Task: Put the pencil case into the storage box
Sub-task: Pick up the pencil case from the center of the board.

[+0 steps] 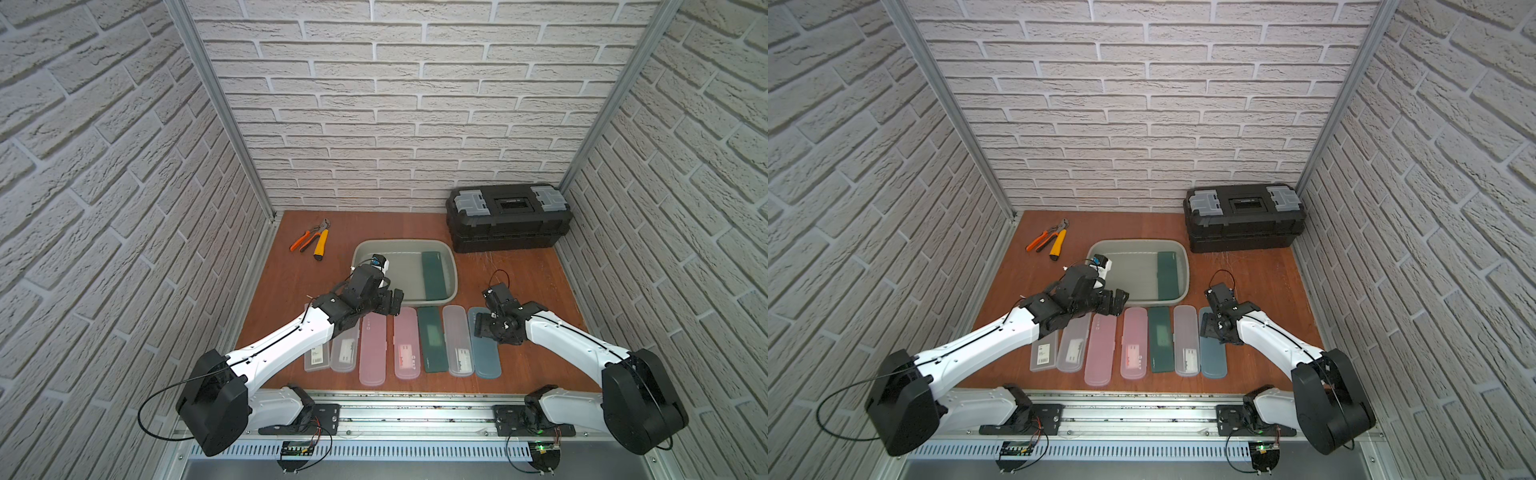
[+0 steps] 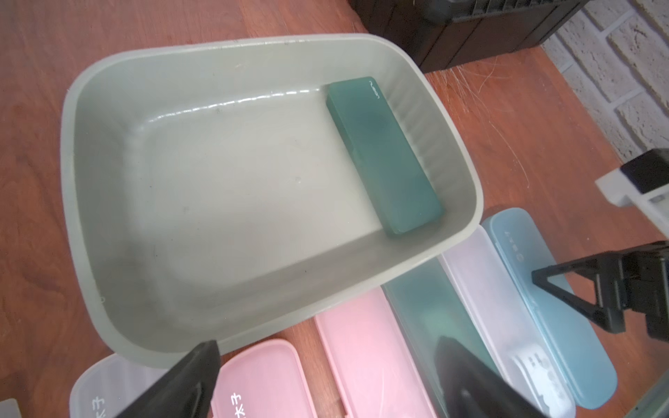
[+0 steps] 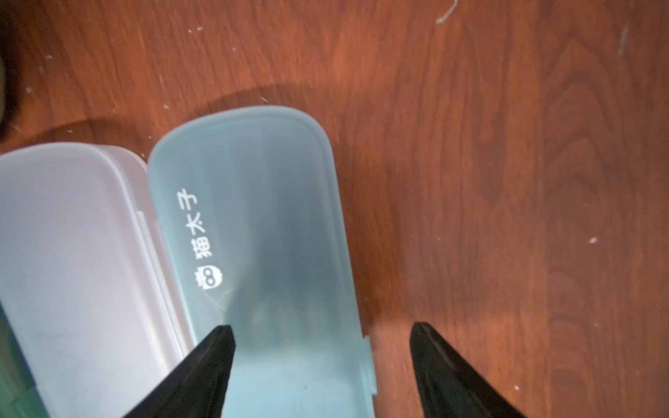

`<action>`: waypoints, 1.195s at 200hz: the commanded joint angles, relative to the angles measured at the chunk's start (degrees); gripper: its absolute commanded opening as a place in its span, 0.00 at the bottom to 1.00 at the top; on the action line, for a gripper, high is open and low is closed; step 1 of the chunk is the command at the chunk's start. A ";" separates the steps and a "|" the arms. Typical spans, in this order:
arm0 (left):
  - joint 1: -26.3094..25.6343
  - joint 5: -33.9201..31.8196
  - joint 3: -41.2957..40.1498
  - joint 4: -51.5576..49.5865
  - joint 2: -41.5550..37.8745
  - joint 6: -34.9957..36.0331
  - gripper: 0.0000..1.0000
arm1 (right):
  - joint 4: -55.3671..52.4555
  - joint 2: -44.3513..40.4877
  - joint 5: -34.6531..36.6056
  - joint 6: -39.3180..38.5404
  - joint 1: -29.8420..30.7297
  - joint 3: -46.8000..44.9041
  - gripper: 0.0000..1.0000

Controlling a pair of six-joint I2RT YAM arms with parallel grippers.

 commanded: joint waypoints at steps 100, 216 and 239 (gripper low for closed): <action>-0.27 -2.68 2.45 2.59 0.81 -1.24 0.98 | 2.33 11.70 0.17 -6.11 -0.24 7.46 0.80; -0.62 -2.24 3.75 3.55 1.68 -0.38 0.98 | -4.33 8.38 -0.25 -9.77 -8.01 13.22 0.81; -0.62 -1.06 2.56 5.30 1.44 -0.38 0.99 | -5.93 4.68 -3.02 -8.58 -7.37 10.88 0.82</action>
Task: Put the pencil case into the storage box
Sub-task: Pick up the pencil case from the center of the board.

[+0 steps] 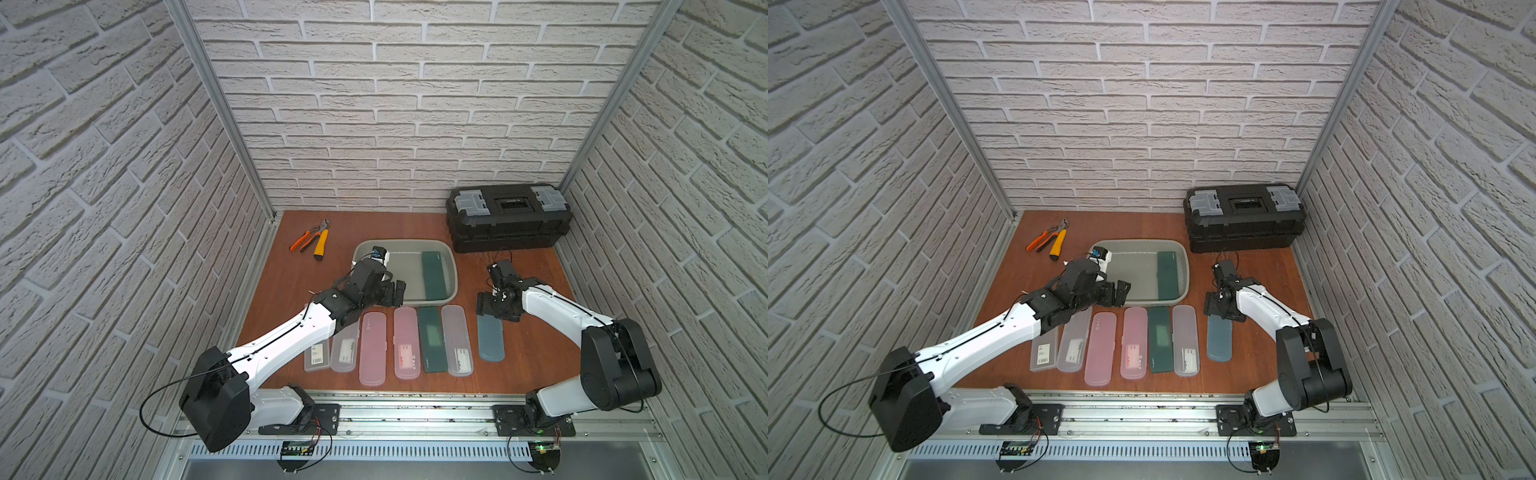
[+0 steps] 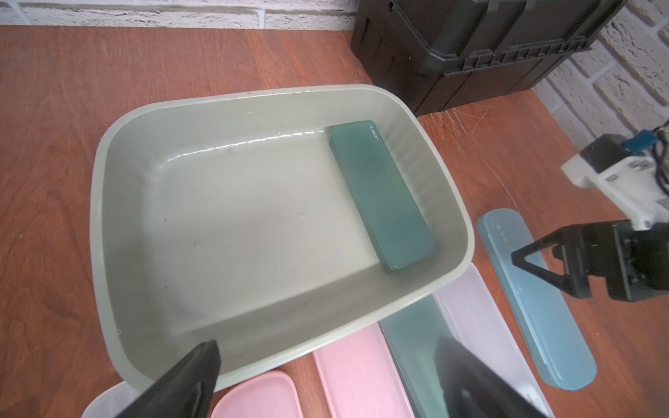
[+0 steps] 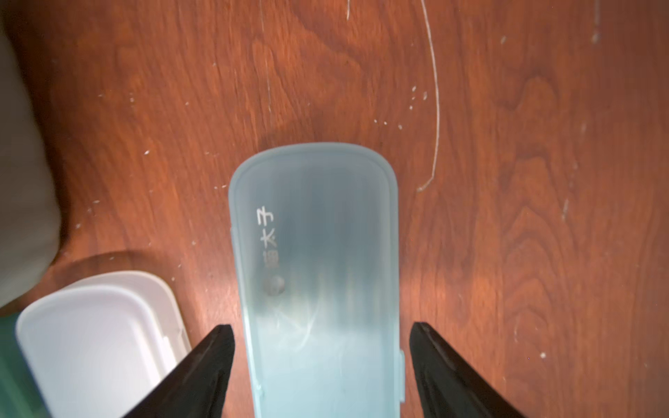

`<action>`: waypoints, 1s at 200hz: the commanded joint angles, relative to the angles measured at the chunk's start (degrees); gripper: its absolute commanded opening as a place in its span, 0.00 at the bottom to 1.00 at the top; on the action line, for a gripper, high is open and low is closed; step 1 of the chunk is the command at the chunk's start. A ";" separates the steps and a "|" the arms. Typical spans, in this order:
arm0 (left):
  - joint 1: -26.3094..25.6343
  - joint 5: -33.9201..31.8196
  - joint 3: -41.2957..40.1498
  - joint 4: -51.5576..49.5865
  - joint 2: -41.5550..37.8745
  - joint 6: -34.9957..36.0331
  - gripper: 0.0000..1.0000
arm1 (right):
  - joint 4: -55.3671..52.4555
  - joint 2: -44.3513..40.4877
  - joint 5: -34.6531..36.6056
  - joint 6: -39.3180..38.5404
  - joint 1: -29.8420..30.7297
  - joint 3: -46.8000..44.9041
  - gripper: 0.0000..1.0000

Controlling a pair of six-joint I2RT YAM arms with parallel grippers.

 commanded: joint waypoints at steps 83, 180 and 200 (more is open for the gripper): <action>-0.30 0.94 -1.86 3.14 -2.74 1.67 0.99 | -4.36 -11.14 -3.78 6.18 4.46 -12.17 0.99; -0.27 -1.12 -3.03 2.20 -5.32 1.88 0.98 | -0.32 -5.23 -2.12 8.12 7.55 -13.83 0.95; -0.19 -1.19 -3.09 2.29 -5.29 1.88 0.98 | 0.29 -4.86 -0.94 8.13 8.72 -13.50 0.93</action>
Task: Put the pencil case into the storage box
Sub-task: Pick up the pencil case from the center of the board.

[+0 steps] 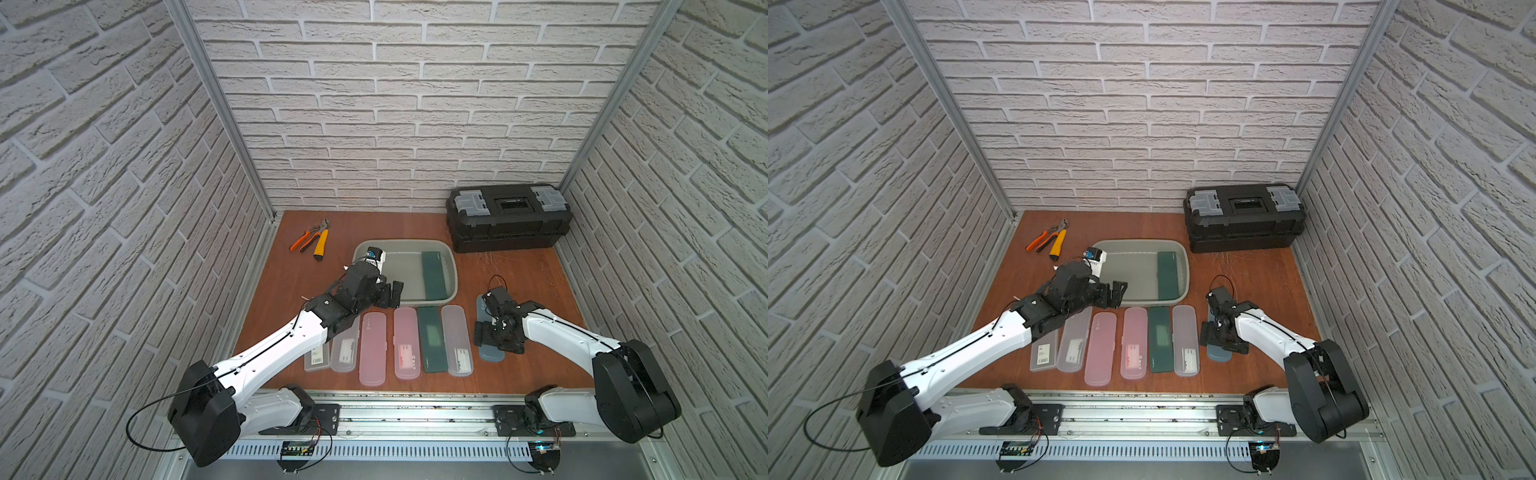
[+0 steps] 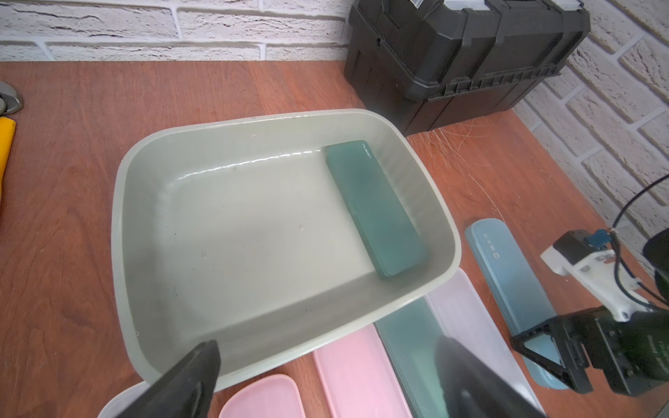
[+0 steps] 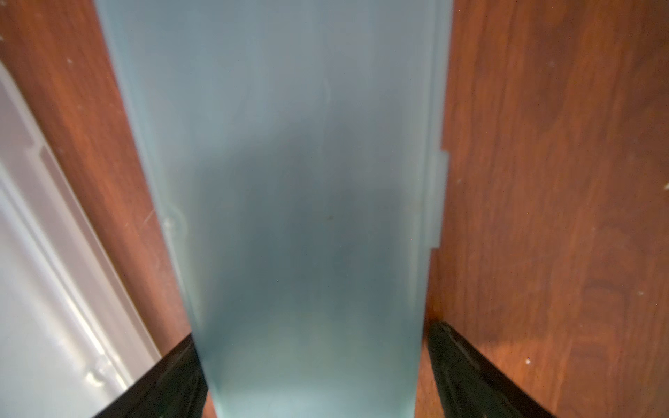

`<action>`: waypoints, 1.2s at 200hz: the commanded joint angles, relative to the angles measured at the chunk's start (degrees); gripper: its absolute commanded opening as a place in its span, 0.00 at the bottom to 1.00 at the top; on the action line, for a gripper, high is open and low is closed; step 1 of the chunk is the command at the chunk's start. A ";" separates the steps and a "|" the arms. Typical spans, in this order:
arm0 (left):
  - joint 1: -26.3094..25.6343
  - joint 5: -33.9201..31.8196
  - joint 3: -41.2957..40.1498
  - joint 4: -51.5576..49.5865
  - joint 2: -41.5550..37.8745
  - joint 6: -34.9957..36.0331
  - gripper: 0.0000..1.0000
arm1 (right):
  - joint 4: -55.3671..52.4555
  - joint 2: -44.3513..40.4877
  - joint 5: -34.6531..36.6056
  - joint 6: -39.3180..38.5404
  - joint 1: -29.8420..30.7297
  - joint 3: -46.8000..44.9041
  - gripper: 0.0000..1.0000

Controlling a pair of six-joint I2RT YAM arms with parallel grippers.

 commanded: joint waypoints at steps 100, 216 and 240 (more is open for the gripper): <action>0.19 -3.97 2.21 -0.01 0.45 1.28 0.98 | 1.48 -3.01 4.13 0.53 3.22 -0.20 0.72; 16.57 21.21 17.85 -3.89 8.01 5.08 0.99 | -8.42 -8.26 5.49 -3.50 3.54 18.72 0.65; 18.60 24.28 22.94 -5.55 12.14 7.11 0.98 | -8.00 -4.37 4.24 -4.12 3.99 23.87 0.63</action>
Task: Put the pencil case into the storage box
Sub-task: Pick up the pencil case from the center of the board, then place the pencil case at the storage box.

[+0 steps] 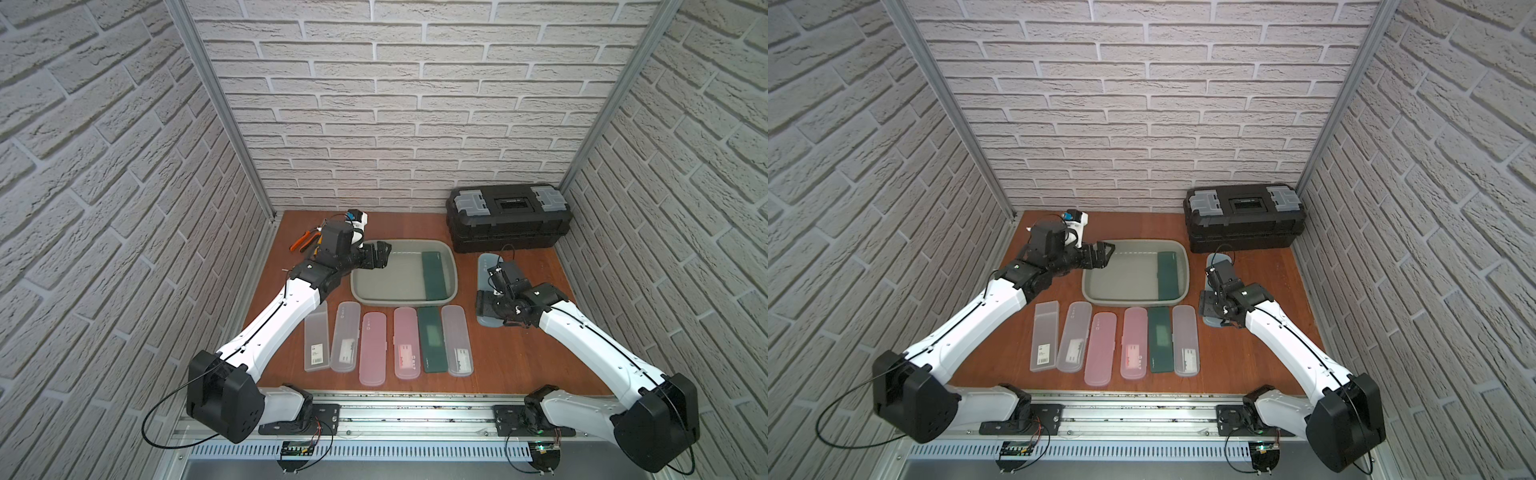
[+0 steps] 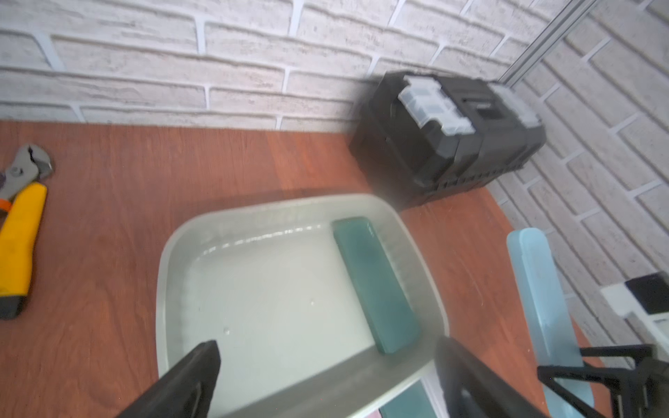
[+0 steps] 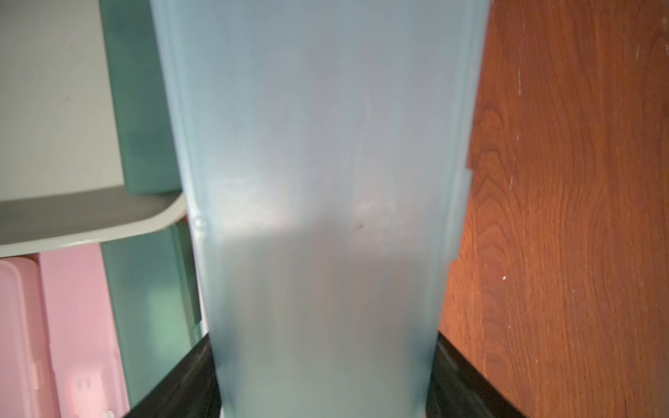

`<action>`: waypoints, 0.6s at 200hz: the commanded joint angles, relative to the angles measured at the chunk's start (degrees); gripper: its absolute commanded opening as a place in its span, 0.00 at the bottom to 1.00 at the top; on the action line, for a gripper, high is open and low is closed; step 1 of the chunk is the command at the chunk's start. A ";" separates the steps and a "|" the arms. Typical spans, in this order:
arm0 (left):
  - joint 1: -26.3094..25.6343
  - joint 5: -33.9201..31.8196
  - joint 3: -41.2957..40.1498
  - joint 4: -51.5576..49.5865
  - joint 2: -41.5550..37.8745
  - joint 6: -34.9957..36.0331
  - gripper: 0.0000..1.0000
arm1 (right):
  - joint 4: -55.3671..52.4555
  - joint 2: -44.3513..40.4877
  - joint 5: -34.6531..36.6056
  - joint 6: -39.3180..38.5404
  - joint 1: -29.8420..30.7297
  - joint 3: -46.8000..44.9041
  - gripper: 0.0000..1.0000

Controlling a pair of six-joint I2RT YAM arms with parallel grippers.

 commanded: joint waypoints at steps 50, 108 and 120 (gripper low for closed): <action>5.93 19.68 4.28 3.59 9.77 3.64 0.99 | 2.10 13.01 -2.33 -2.49 3.65 14.63 0.63; 10.83 30.20 -0.42 8.06 12.65 3.42 0.98 | 2.47 25.13 -3.55 -2.99 7.81 25.84 0.62; 11.21 29.22 -0.21 7.28 12.42 3.66 0.98 | 2.69 27.81 -3.70 -3.08 8.60 28.00 0.62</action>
